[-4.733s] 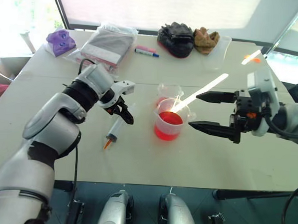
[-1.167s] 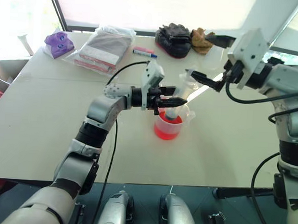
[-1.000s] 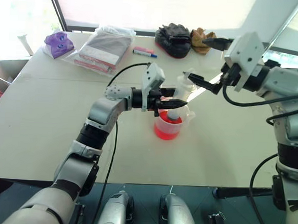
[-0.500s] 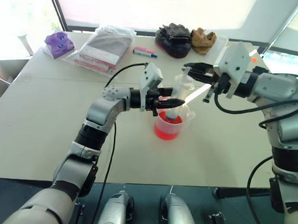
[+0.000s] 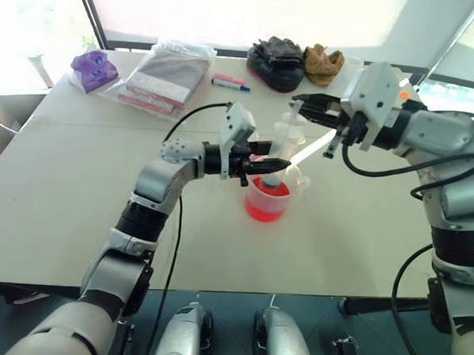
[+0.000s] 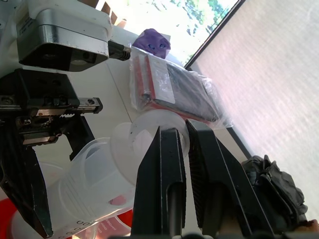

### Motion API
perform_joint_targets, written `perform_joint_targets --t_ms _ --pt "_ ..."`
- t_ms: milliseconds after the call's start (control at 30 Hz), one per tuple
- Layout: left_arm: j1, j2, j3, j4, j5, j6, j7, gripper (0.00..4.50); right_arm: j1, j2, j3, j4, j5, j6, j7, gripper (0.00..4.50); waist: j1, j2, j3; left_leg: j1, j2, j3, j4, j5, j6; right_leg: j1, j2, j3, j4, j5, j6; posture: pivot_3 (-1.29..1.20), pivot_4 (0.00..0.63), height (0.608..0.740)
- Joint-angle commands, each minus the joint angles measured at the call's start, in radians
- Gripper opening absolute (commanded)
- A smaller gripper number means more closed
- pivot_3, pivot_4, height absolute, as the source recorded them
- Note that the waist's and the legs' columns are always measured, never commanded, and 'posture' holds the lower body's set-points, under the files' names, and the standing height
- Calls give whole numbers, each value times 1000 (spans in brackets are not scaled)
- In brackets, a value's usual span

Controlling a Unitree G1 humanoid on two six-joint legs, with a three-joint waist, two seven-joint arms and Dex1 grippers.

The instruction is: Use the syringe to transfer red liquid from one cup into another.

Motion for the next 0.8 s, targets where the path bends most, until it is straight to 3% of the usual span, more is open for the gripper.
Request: perform_joint_targets --t_ms 33,400,500,633,800 --pt "23 -3 -66 -41 6 1 -49 1563 -67 -16 -83 24 -36 -24 -70 44 0 0 0 0 0 0 0 0 0 0 0 0 0 0 0 0 150 740" --pt "14 -7 -62 -39 6 -4 -44 1563 -47 -14 -86 16 -25 -16 -67 44 0 0 0 0 0 0 0 0 0 0 0 0 0 0 0 0 150 740" --pt "12 -8 -57 -37 5 -7 -41 1563 -42 -22 -90 15 -14 -4 -54 1064 1 0 0 0 0 0 0 0 0 0 -1 0 0 0 0 0 150 740" --pt "-2 -11 -39 -38 -4 -11 -29 1563 -28 -48 -98 11 -43 -12 -67 3052 1 0 0 0 0 0 0 0 0 0 -1 0 0 0 0 0 150 740" --pt "-51 -20 28 -65 -50 28 14 1563 62 -108 -210 -89 68 126 -39 3052 12 0 0 -1 0 -1 0 0 0 0 -2 -1 -1 0 0 0 150 740"
